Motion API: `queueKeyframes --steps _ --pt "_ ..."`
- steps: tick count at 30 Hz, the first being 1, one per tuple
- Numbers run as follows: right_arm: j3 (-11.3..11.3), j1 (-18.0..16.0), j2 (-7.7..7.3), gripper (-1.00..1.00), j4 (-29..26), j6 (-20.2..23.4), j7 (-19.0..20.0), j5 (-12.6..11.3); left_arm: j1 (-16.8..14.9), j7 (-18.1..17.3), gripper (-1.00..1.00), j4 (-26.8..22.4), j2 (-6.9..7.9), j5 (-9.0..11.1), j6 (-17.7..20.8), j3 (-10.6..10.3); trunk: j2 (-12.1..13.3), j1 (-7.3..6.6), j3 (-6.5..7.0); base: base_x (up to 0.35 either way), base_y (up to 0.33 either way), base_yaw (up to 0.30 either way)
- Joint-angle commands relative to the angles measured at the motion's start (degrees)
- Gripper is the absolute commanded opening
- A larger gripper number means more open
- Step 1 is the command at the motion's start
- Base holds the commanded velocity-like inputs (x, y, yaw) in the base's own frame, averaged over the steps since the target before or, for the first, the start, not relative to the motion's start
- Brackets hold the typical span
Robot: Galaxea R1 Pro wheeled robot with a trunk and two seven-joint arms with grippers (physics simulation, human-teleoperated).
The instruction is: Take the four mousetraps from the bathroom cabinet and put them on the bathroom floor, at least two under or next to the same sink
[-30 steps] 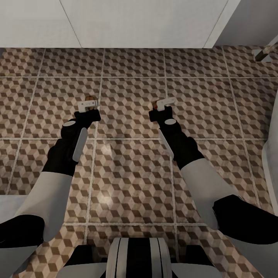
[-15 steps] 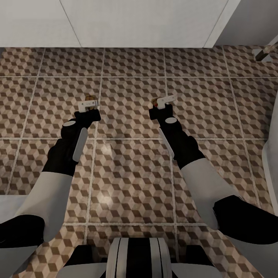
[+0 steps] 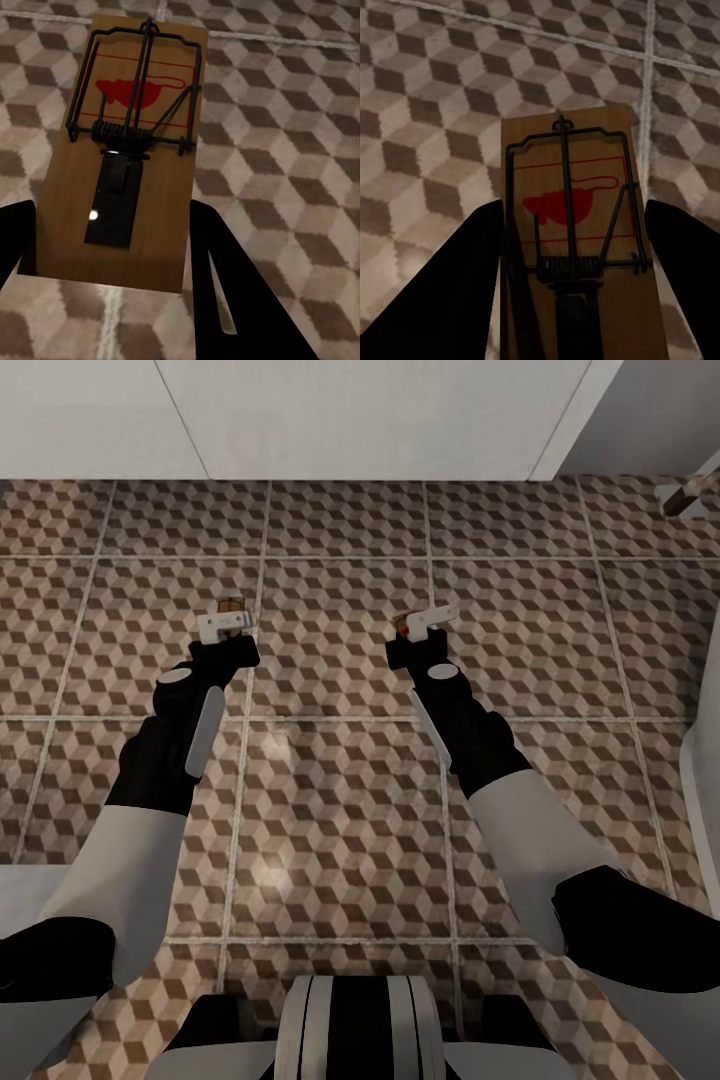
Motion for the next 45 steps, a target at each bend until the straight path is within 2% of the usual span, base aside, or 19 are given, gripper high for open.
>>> queueKeyframes --steps 1,45 --pt "0.1 0.0 0.0 -1.0 -0.1 0.5 -0.2 0.5 0.0 0.6 -1.0 -0.1 0.02 0.4 0.3 -0.1 0.0 0.02 -0.03 0.0 0.0 0.0" --pt "0.0 0.0 0.0 -1.0 -2.8 1.6 -0.2 0.5 0.0 0.6 -1.0 -0.1 0.02 0.4 0.3 -0.7 -0.6 1.15 -0.03 0.0 0.0 0.0"
